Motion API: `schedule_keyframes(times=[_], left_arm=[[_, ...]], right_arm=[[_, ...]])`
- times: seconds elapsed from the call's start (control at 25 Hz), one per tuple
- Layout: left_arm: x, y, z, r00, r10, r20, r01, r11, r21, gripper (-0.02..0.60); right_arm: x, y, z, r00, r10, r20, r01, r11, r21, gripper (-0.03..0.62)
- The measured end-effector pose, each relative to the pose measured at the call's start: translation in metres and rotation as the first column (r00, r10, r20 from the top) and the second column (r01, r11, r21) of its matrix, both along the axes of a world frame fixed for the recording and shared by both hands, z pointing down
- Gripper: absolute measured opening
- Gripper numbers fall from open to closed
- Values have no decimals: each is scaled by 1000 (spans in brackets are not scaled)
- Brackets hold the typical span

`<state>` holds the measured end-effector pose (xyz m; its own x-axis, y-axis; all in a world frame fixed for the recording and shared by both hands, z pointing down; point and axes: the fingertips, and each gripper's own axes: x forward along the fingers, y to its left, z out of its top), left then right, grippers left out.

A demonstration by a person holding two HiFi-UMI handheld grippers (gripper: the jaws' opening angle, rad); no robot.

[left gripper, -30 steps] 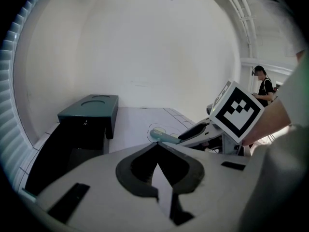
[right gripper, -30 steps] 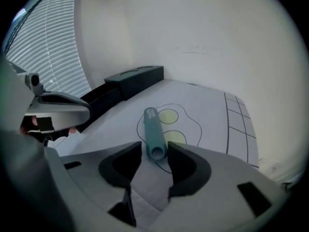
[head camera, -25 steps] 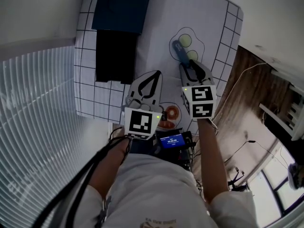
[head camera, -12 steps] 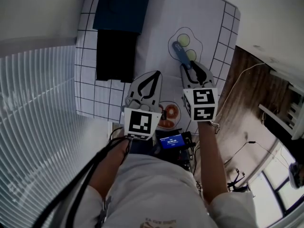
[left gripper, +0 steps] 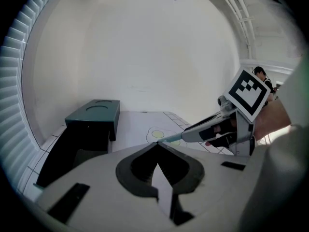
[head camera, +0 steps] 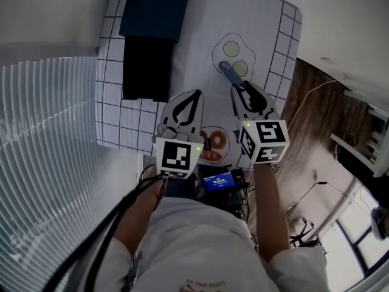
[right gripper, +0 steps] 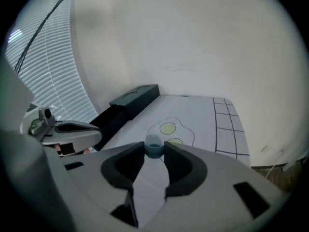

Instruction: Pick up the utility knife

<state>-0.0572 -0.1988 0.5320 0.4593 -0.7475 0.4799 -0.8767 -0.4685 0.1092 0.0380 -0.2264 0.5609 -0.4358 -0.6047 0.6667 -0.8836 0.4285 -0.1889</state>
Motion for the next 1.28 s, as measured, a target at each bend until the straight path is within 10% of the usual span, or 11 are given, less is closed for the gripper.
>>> schedule_keyframes(times=[1.28], left_arm=[[-13,-10,-117,998,-53,-40,61,975,215,3]], right_arm=[[-5,26,-152,992,-39,118,-4,941,339,132]])
